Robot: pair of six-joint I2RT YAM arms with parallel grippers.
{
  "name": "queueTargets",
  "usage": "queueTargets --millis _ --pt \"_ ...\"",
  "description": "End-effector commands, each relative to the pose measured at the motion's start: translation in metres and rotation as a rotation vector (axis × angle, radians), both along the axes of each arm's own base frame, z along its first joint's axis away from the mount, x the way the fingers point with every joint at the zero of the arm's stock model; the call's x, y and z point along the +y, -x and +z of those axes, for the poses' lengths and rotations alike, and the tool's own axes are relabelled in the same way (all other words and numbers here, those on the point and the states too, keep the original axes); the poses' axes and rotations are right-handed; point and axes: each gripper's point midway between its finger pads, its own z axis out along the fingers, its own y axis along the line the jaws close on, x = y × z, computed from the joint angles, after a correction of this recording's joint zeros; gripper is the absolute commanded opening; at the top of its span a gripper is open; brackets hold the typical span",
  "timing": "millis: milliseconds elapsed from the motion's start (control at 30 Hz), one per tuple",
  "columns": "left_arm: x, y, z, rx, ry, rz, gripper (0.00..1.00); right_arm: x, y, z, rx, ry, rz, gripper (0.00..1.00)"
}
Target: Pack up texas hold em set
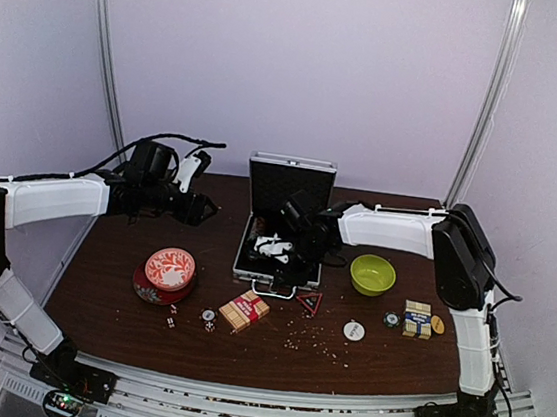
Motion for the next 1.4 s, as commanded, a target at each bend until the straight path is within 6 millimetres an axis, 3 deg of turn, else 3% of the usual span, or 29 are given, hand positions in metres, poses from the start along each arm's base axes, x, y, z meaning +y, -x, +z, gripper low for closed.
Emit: queueTargets --millis 0,1133,1200,1267,1367 --pt "-0.003 -0.007 0.016 -0.04 0.021 0.001 0.62 -0.004 0.03 -0.002 0.102 0.023 0.09 0.29" --pt "-0.001 -0.009 0.013 -0.031 0.008 0.005 0.62 -0.031 0.098 -0.015 0.169 0.117 0.217 0.26" --pt "-0.002 -0.008 0.013 -0.029 0.006 0.005 0.63 -0.029 0.096 -0.013 0.16 0.111 0.207 0.26" --pt "-0.001 -0.008 0.012 -0.031 0.002 0.006 0.71 -0.025 0.086 -0.006 0.125 0.093 0.174 0.26" --pt "0.002 -0.009 0.011 -0.034 -0.017 0.012 0.79 -0.017 0.065 0.018 0.075 0.022 0.115 0.34"
